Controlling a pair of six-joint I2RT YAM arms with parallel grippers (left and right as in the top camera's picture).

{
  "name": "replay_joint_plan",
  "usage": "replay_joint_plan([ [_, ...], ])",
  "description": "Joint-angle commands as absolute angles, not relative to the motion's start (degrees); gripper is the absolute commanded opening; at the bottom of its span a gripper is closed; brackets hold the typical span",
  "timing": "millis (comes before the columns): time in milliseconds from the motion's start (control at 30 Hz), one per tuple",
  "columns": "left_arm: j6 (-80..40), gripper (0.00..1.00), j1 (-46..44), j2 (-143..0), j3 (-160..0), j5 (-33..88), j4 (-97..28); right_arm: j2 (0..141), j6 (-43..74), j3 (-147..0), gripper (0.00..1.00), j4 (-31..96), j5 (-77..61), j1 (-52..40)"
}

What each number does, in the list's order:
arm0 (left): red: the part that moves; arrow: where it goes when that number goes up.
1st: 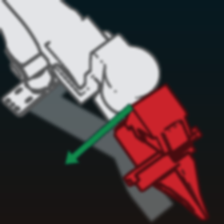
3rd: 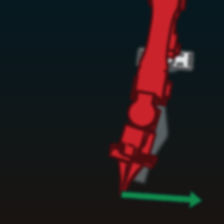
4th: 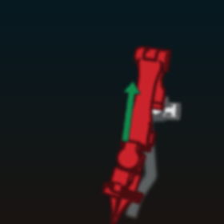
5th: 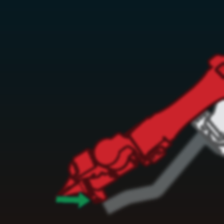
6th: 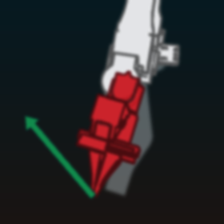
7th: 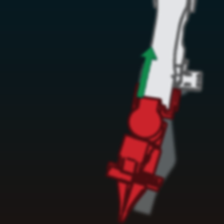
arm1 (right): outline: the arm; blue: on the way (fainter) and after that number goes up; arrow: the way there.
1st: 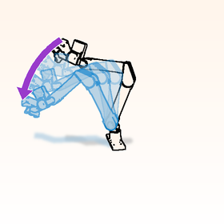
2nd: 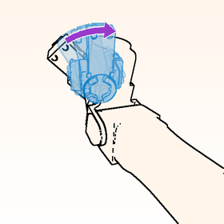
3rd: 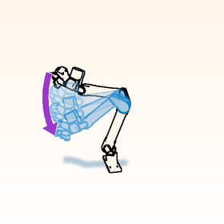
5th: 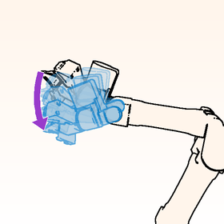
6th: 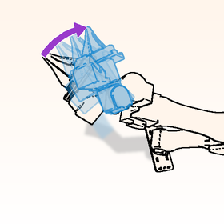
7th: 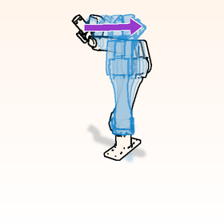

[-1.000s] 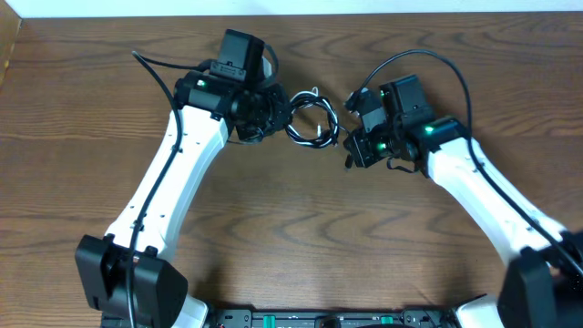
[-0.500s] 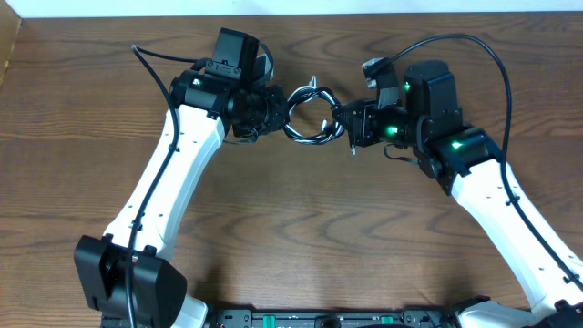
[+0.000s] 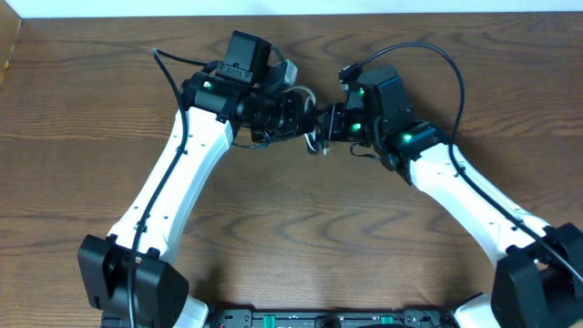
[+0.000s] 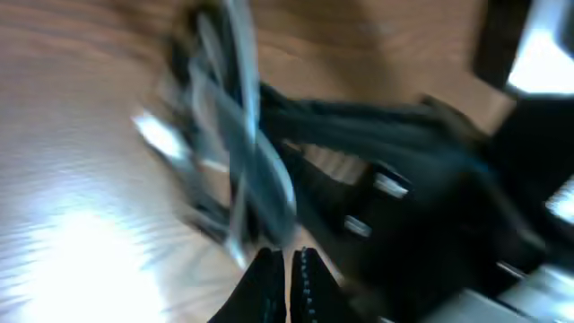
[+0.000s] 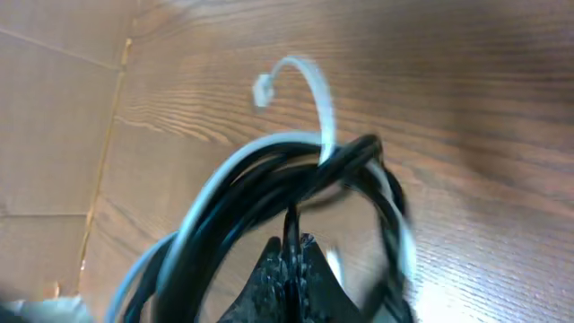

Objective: Untangle cables

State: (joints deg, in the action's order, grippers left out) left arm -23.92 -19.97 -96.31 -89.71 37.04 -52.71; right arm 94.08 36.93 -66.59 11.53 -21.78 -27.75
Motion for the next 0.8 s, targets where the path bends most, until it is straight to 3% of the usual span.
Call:
replay_joint_plan([
  [0, -23.0, 0.07, -20.2, -95.8, -90.2, 46.1, -52.2, 95.5, 37.7, -67.5, 0.01, 11.1, -19.2, -28.4],
  [367, -24.7, 0.07, -18.3, -95.8, -90.2, 50.2, -49.9, 95.5, 37.7, -67.5, 0.03, 10.4, -21.8, -27.7],
  [400, -24.7, 0.07, -18.0, -95.8, -90.2, 50.2, -50.0, 95.5, 37.7, -67.5, 0.11, 10.9, -21.8, -27.3],
  [433, -24.7, 0.07, -17.5, -95.8, -90.2, 50.2, -50.0, 95.5, 37.7, -67.5, 0.29, 12.6, -21.3, -26.6],
  [467, -24.7, 0.07, -17.4, -95.8, -90.2, 50.2, -50.0, 95.5, 37.7, -67.5, 0.39, 13.6, -21.1, -26.3],
  [533, -24.7, 0.07, -17.3, -95.8, -90.2, 50.1, -50.0, 95.5, 37.7, -67.5, 0.52, 17.8, -19.6, -25.2],
  [633, -24.6, 0.07, -17.3, -95.8, -90.2, 48.1, -50.6, 95.5, 37.7, -67.5, 0.57, 23.2, -17.8, -23.9],
  [767, -23.7, 0.07, -17.3, -95.9, -89.8, 33.3, -54.4, 95.5, 37.6, -67.5, 0.59, 29.5, -15.3, -21.4],
])
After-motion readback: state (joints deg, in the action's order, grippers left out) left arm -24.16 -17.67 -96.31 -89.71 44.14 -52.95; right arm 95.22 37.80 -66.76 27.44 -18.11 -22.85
